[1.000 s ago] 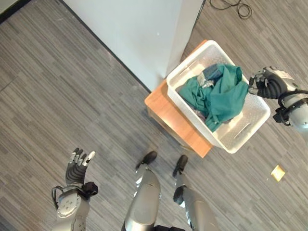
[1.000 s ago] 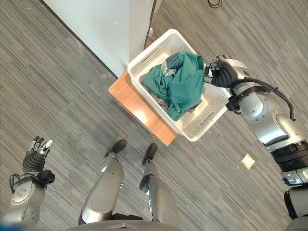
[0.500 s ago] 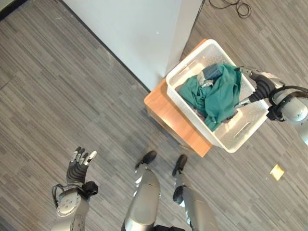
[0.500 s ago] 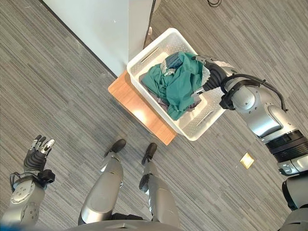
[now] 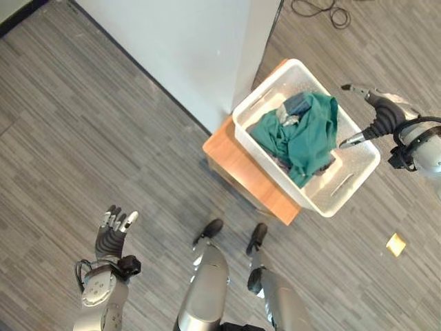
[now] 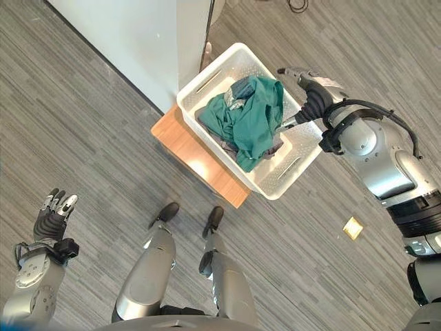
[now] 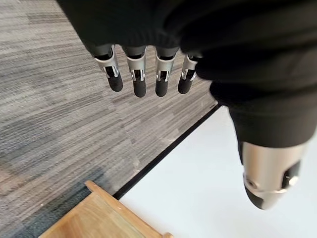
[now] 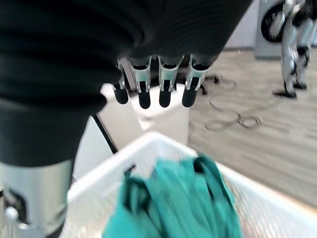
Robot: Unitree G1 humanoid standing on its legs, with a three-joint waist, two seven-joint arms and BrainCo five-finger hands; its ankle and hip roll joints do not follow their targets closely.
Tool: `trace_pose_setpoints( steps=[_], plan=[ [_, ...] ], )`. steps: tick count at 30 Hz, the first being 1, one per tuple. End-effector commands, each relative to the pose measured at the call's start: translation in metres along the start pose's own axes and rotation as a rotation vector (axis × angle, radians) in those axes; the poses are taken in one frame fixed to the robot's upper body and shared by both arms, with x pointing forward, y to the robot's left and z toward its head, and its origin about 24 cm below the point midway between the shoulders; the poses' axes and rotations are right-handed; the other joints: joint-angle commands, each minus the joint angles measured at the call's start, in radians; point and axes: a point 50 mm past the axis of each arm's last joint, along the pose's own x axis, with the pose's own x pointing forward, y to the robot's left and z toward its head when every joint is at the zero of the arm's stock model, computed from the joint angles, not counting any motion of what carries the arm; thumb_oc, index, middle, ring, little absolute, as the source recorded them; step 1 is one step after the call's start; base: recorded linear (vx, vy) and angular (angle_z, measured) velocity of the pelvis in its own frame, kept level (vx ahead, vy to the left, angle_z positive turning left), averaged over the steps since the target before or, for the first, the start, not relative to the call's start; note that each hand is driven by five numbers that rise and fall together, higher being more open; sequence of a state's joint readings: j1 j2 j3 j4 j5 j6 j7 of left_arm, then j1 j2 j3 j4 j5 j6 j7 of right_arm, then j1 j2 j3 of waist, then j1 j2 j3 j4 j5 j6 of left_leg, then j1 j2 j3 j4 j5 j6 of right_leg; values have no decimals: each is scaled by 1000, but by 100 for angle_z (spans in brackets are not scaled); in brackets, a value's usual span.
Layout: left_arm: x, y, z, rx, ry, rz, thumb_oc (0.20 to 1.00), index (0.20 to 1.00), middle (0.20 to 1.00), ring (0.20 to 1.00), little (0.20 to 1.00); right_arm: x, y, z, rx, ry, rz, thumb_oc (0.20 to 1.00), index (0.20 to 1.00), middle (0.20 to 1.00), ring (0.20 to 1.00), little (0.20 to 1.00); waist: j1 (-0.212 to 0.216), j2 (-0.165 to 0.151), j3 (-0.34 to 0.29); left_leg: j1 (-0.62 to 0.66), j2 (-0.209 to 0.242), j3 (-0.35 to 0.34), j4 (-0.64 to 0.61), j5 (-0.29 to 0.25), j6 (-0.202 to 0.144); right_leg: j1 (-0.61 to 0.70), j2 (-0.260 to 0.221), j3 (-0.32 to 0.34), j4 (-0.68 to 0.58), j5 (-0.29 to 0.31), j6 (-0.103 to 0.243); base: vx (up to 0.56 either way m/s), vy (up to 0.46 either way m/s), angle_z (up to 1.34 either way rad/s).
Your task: Pick up bed clothes into laundry basket.
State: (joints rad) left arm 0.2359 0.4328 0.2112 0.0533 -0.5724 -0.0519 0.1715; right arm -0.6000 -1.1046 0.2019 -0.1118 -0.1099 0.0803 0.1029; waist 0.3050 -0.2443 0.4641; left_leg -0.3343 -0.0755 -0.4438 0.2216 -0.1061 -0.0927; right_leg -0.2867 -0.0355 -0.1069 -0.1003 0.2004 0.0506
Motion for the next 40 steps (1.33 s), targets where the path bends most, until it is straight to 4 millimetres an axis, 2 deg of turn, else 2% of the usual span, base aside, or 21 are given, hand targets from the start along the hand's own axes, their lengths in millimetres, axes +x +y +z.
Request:
trace_pose_setpoints(
  steps=[1,3,4,5,6,7,9,10,12,14,17,18,20,21,23,25,28,30,33,37,40],
  plan=[
    [-8,23,15,74,-58,53,1000,1000,1000,1000,1000,-1,-20,2,-34,-32,-111,1000,1000,1000,1000,1000,-13,35,-116,100,14,66,-232,126,78,123,-59,-22,46,-144,82,81,21,-9],
    [-8,22,13,66,-51,55,1000,1000,1000,1000,1000,-7,-14,1,-3,-41,-116,1000,1000,1000,1000,1000,-19,44,-134,119,7,63,-215,111,86,132,-69,-27,105,-165,84,167,75,-9],
    [-6,17,7,50,-29,44,1000,1000,1000,1000,1000,-29,7,-12,77,10,-95,1000,1000,1000,1000,1000,-52,106,-166,201,-14,25,-209,96,107,121,-103,-16,314,-173,96,303,174,16],
    [-5,13,6,44,-26,32,1000,1000,1000,1000,1000,-39,17,-19,111,46,-79,1000,1000,1000,1000,1000,-73,137,-174,235,-30,-7,-206,97,113,96,-128,-2,425,-134,97,375,216,95],
    [-4,9,4,50,-20,6,1000,1000,1000,1000,1000,-51,27,-25,139,84,-56,1000,1000,1000,1000,1000,-107,162,-179,259,-42,-48,-196,102,115,61,-131,50,510,-95,94,350,19,174],
    [-2,3,0,60,-6,-29,1000,1000,1000,1000,1000,-73,47,-39,209,169,-27,1000,1000,1000,1000,1000,-170,181,-198,291,-45,-116,-176,83,107,31,-53,209,556,-128,69,349,-58,217],
    [-3,1,-3,56,1,-51,1000,1000,1000,1000,1000,-98,66,-52,282,266,5,1000,1000,1000,1000,1000,-209,193,-225,310,-52,-185,-161,71,85,52,24,340,464,-250,55,306,-115,243],
    [-3,-1,-6,53,9,-65,1000,1000,1000,1000,1000,-111,78,-58,323,319,27,1000,1000,1000,1000,1000,-233,199,-236,314,-65,-228,-157,73,77,60,65,422,409,-280,55,206,-102,235],
    [-4,-3,-11,72,28,-84,1000,1000,1000,1000,1000,-132,95,-66,382,409,50,1000,1000,1000,1000,1000,-260,204,-254,320,-83,-276,-158,87,58,83,98,486,340,-289,59,142,-129,129],
    [-6,-4,-14,70,35,-84,1000,1000,1000,1000,1000,-143,106,-70,421,463,62,1000,1000,1000,1000,1000,-270,204,-266,321,-88,-291,-166,93,45,95,104,484,312,-281,53,66,-159,157],
    [-21,3,-27,-4,63,-12,1000,1000,1000,1000,1000,-164,129,-77,506,571,98,1000,1000,1000,1000,1000,-255,200,-297,304,-73,-298,-158,99,-4,189,83,410,248,-292,16,24,-339,162],
    [-27,3,-37,-46,101,15,1000,1000,1000,1000,1000,-167,135,-79,536,601,106,1000,1000,1000,1000,1000,-252,197,-294,270,-60,-266,-139,109,-12,215,93,393,222,-285,0,-67,-311,157],
    [-28,2,-43,-66,126,23,1000,1000,1000,1000,1000,-167,133,-81,532,611,80,1000,1000,1000,1000,1000,-281,187,-279,204,-2,-13,-93,95,19,235,62,329,213,-291,-1,-207,-232,224],
    [-27,2,-46,-43,142,16,1000,1000,1000,1000,1000,-170,134,-80,553,619,33,1000,1000,1000,1000,1000,-317,168,-273,220,97,338,-43,40,51,229,8,200,207,-275,14,-303,-161,340],
    [-26,3,-45,-9,149,-2,1000,1000,1000,1000,1000,-184,138,-82,576,669,3,1000,1000,1000,1000,1000,-351,166,-290,273,168,518,-30,21,46,235,-33,77,201,-280,18,-246,-105,376],
    [-20,-3,-40,20,132,-47,1000,1000,1000,1000,1000,-210,146,-84,593,765,-6,1000,1000,1000,1000,1000,-397,181,-319,349,214,623,-63,13,22,246,-68,-64,201,-297,19,-181,-21,216],
    [-24,-10,-44,5,140,-61,1000,1000,1000,1000,1000,-213,153,-81,630,776,4,1000,1000,1000,1000,1000,-412,208,-340,376,188,622,-189,56,14,263,-57,-112,185,-284,31,-32,50,109],
    [-34,-16,-48,-32,145,-65,1000,1000,1000,1000,1000,-215,178,-67,826,782,-8,1000,1000,1000,1000,1000,-409,222,-357,412,181,620,-266,68,29,264,-38,-107,176,-275,34,-15,81,-18],
    [-40,-14,-54,-35,163,-48,1000,1000,1000,1000,1000,-212,205,-53,1027,782,10,1000,1000,1000,1000,1000,-390,216,-354,416,168,614,-268,70,41,270,-47,-102,184,-270,39,-35,79,-36],
    [-49,-16,-68,-62,221,-16,1000,1000,1000,1000,1000,-206,219,-42,1159,774,11,1000,1000,1000,1000,1000,-367,212,-348,421,146,604,-275,68,58,266,-63,-103,202,-260,49,-48,75,4],
    [-48,-20,-68,-66,210,-28,1000,1000,1000,1000,1000,-201,226,-38,1235,771,-31,1000,1000,1000,1000,1000,-356,211,-348,420,135,596,-267,62,68,269,-74,-101,209,-256,57,-42,64,13]
  ],
)
